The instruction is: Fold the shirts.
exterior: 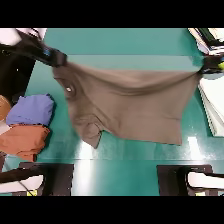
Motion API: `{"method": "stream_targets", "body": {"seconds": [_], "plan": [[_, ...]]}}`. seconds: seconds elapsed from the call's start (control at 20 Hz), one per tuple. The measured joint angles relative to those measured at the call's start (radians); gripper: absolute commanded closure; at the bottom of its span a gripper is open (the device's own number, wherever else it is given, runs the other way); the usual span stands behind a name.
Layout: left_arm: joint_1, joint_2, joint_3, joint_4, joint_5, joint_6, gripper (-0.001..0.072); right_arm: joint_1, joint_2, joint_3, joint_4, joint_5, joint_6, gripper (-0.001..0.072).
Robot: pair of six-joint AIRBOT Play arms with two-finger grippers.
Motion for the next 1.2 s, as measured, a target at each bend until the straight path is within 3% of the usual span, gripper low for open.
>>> {"method": "stream_targets", "body": {"seconds": [0.1, 0.15, 0.2, 0.25, 0.4, 0.6, 0.75, 1.0, 1.2], "plan": [[0.000, -0.097, -0.013, 0.005, 0.061, 0.000, 0.0676, 0.010, -0.097, 0.006, 0.003, -0.043, 0.000, 0.0697], [0.000, -0.138, -0.019, 0.005, 0.087, -0.001, 0.0575, 0.014, -0.136, 0.016, 0.003, -0.064, 0.000, 0.0640], [0.000, -0.163, -0.022, 0.008, 0.110, -0.003, 0.0342, 0.019, -0.172, 0.031, 0.004, -0.083, 0.001, 0.0396], [0.000, -0.179, -0.020, 0.008, 0.140, -0.007, 0.0174, 0.024, -0.204, 0.048, 0.006, -0.095, 0.001, 0.0235], [0.009, -0.211, 0.015, 0.009, 0.146, -0.017, 0.0178, 0.026, -0.267, 0.109, 0.037, -0.108, 0.001, 0.0241], [0.070, -0.193, 0.098, 0.009, -0.036, -0.021, 0.0178, -0.011, -0.248, 0.111, 0.131, -0.088, -0.003, 0.0266], [0.132, -0.101, 0.059, -0.006, -0.135, -0.023, 0.0177, -0.052, -0.155, -0.006, 0.181, -0.080, -0.023, 0.0266], [0.188, 0.107, -0.254, -0.042, -0.173, -0.024, 0.0177, -0.113, 0.056, -0.302, 0.211, -0.103, -0.060, 0.0266], [0.199, 0.233, -0.578, -0.110, -0.108, -0.032, 0.0177, -0.127, 0.198, -0.494, 0.219, -0.137, -0.075, 0.0266]]}}
